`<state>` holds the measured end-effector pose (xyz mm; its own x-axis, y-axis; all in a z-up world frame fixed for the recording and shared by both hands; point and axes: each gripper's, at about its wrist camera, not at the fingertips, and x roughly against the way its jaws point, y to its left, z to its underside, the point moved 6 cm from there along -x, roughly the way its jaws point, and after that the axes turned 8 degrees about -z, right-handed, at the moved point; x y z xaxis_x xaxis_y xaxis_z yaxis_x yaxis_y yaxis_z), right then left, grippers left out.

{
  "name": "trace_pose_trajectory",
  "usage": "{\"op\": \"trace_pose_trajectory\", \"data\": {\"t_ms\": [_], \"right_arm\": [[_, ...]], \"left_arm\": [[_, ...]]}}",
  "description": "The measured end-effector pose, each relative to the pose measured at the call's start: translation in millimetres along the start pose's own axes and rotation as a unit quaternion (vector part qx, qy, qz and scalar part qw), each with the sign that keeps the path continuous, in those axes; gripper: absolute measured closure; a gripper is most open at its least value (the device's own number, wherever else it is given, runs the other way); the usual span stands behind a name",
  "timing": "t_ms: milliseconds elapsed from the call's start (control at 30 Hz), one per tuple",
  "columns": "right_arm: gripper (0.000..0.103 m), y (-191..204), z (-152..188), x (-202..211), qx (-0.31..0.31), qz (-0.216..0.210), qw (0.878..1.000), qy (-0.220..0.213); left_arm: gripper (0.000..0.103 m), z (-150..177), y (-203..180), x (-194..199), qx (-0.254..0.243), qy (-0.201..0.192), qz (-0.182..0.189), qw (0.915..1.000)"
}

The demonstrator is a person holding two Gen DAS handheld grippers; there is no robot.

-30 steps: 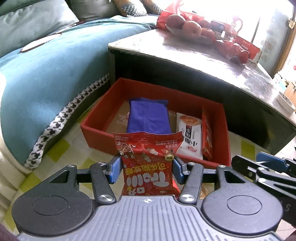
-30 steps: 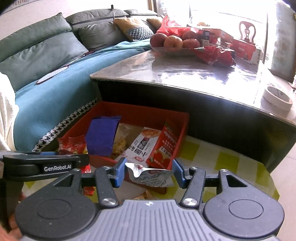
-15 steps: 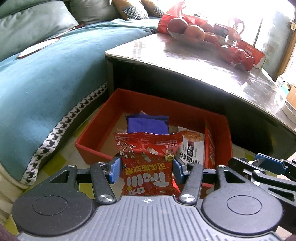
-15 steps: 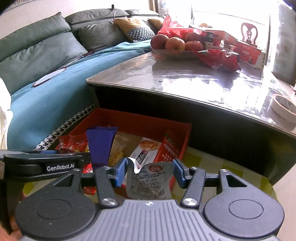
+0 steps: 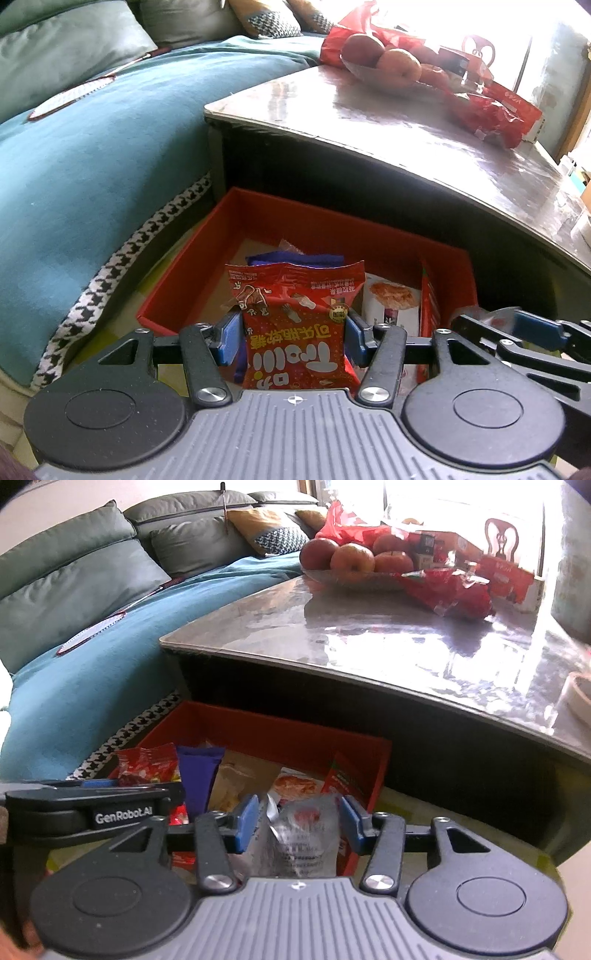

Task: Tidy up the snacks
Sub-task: 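Lower both packets into the red box and open both tools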

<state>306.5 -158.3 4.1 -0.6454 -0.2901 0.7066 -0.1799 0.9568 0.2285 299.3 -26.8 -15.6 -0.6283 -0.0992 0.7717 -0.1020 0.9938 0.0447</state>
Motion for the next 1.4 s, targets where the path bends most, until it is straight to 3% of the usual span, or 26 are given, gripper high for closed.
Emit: {"op": "trace_pose_trajectory", "data": {"t_ms": [667, 800, 900, 1400], "right_arm": [[0.052, -9.5, -0.3, -36.1, -0.011, 0.000, 1.000, 0.020], [0.052, -10.9, -2.1, -34.5, -0.015, 0.001, 1.000, 0.014], [0.052, -12.0, -3.4, -32.8, -0.016, 0.003, 1.000, 0.009], [0.042, -18.9, -10.0, -10.5, -0.030, 0.009, 0.999, -0.012]], "left_arm": [[0.036, -9.1, -5.0, -34.6, -0.002, 0.011, -0.020, 0.9997], [0.021, -10.0, -3.0, -38.1, 0.001, 0.014, -0.023, 0.9996], [0.016, -10.6, -1.2, -35.7, 0.003, 0.010, -0.025, 0.9996], [0.010, -18.1, 0.2, -11.6, 0.015, -0.014, -0.014, 0.9997]]}}
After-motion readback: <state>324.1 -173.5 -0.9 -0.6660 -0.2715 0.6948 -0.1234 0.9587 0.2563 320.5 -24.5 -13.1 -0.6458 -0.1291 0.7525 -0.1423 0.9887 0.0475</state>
